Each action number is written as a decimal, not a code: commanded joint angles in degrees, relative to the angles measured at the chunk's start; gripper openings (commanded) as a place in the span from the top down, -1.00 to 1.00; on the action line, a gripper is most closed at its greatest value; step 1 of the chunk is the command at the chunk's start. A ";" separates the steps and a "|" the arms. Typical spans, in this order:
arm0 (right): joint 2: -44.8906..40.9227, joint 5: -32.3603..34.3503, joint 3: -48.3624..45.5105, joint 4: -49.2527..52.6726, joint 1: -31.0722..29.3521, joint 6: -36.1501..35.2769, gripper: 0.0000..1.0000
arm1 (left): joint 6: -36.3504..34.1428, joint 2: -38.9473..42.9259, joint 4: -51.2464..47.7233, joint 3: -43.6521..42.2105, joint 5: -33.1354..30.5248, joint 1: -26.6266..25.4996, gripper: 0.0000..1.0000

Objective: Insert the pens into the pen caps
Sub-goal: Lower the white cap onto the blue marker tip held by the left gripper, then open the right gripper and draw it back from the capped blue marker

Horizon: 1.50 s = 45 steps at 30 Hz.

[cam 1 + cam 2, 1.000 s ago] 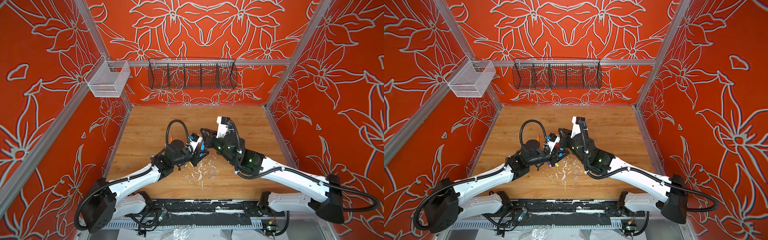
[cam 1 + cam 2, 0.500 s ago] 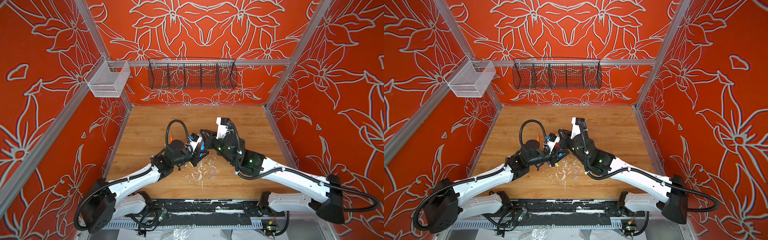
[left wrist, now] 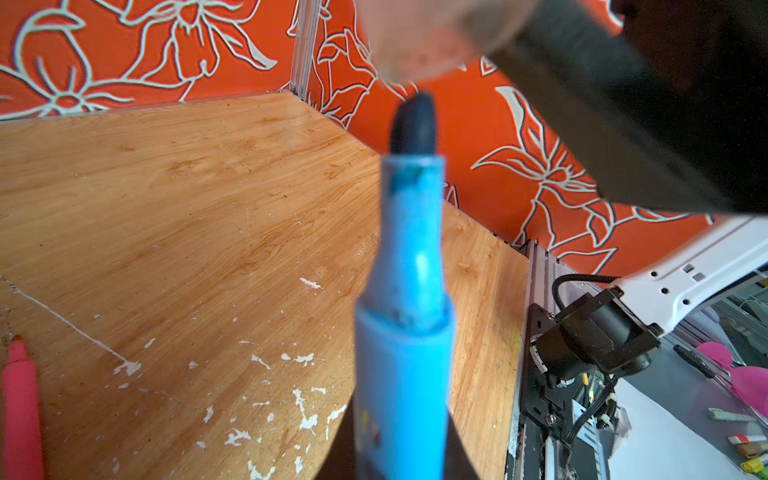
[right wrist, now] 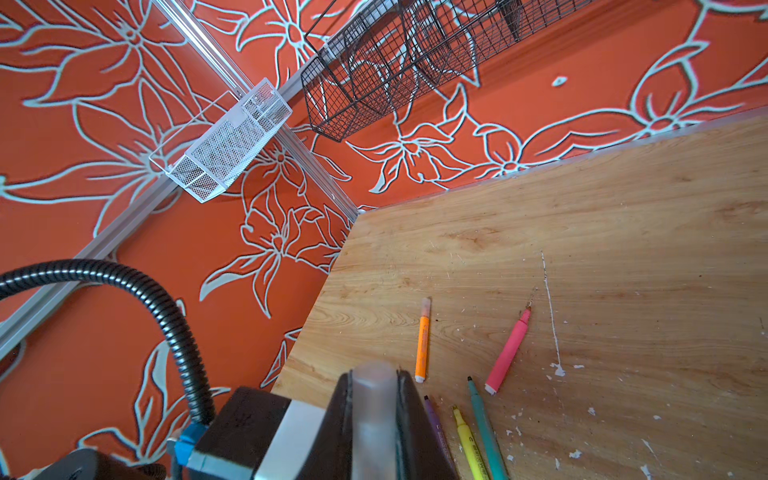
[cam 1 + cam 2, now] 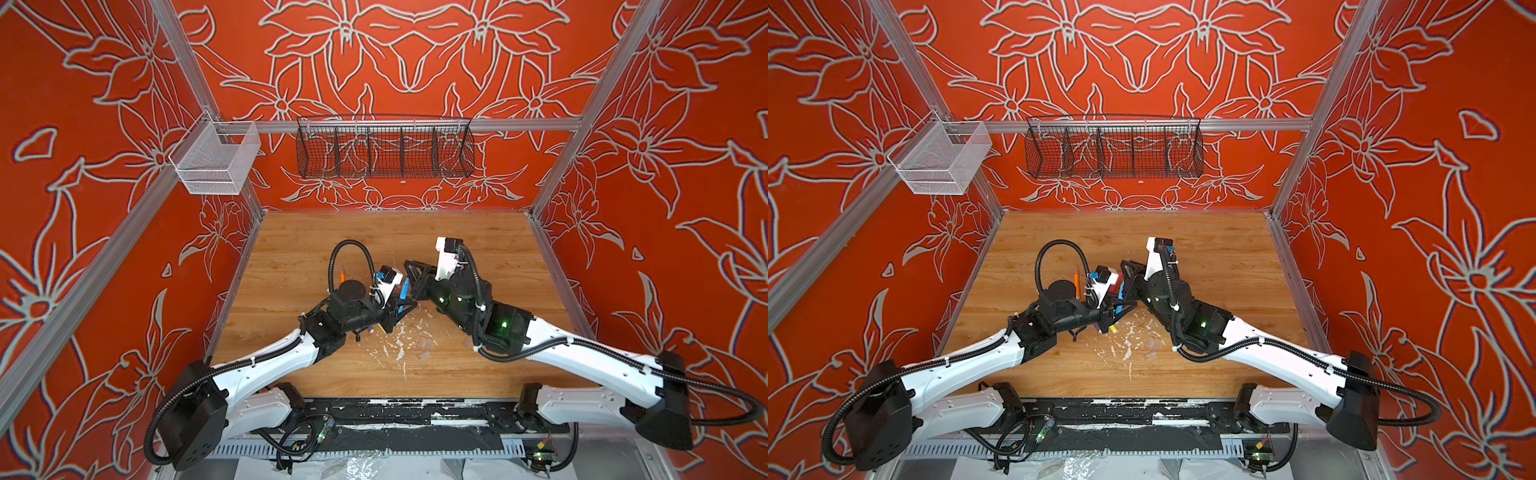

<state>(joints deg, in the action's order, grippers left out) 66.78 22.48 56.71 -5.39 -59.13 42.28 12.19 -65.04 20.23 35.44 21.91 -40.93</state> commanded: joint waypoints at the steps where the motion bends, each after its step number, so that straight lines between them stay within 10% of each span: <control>1: -0.55 0.62 -1.18 0.55 -0.46 -0.02 1.00 | -0.60 1.48 1.72 -0.92 -0.68 0.06 1.00; 22: -4.33 -3.68 -13.35 -11.27 -3.41 -1.85 1.00 | 1.74 2.33 0.79 -0.07 0.80 0.05 1.00; 35: -8.48 -3.56 -13.54 -9.53 -5.73 -2.51 -0.01 | -0.53 4.33 2.12 -2.13 -0.39 0.06 1.00; 45: -19.00 2.21 -12.80 1.35 -5.73 -2.02 -0.05 | -1.22 3.90 1.73 -1.67 1.70 -0.03 1.00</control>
<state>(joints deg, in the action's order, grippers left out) 49.58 21.41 43.27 -8.29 -64.69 40.01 12.21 -61.45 20.23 34.02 22.22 -41.08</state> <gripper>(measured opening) 0.525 0.149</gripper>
